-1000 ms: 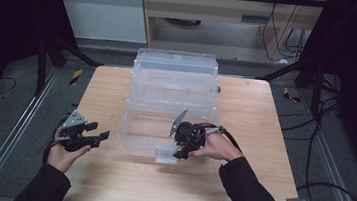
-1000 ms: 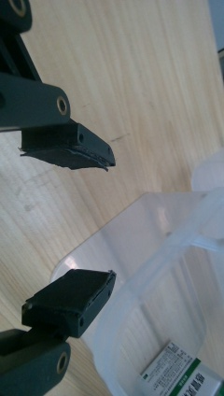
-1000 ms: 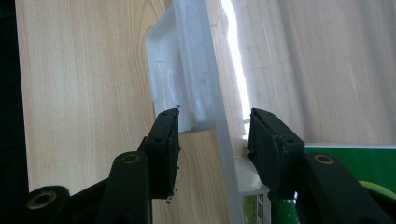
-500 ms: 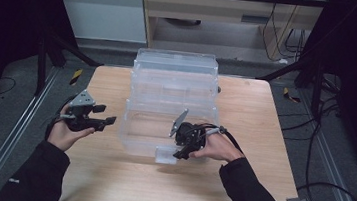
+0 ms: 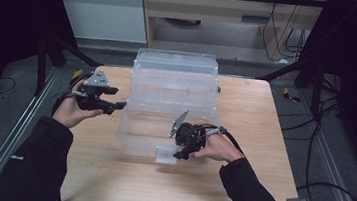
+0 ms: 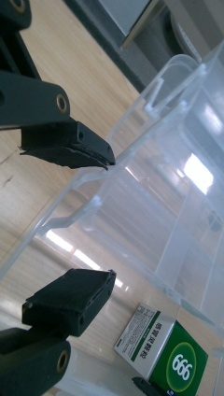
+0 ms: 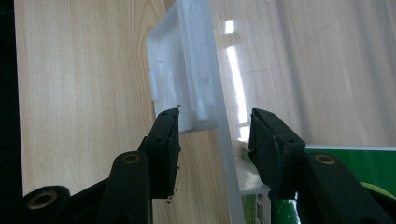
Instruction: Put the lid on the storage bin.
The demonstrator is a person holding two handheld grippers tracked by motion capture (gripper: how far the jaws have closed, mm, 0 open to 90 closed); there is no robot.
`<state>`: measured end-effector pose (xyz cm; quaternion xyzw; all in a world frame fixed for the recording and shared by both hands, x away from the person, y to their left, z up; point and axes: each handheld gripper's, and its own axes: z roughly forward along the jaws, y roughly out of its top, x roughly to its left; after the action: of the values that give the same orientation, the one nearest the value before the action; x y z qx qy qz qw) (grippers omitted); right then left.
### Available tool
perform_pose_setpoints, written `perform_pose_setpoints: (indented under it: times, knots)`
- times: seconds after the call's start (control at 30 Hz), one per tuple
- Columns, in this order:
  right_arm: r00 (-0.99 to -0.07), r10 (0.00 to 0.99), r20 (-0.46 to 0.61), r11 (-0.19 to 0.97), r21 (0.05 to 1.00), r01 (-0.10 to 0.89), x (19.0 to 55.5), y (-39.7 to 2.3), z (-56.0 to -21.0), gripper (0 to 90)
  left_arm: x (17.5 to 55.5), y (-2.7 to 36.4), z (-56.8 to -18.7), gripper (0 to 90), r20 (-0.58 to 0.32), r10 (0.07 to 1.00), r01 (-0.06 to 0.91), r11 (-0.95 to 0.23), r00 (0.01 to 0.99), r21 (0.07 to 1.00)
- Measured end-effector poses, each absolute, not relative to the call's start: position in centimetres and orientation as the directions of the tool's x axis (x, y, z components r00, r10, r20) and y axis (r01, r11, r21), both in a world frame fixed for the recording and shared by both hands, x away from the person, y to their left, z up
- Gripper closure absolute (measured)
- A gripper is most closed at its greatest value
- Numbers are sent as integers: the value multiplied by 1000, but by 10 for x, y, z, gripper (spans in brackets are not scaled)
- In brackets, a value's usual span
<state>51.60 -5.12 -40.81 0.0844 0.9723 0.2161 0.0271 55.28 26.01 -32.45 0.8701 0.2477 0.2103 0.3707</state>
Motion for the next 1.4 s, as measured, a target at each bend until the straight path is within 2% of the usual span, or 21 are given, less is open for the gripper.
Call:
perform_pose_setpoints:
  times: [0.37,0.97,1.4]
  knots:
    - [-985,172,-22,892,429,146,515,-52,-408,535,578,239,-299,396,227,495,182,-648,839,739]
    - [-985,171,-25,891,430,144,515,-52,-408,534,613,212,-290,474,296,379,92,-736,877,671]
    - [-985,171,-24,891,430,144,515,-52,-408,534,630,195,-291,491,345,292,32,-802,892,596]
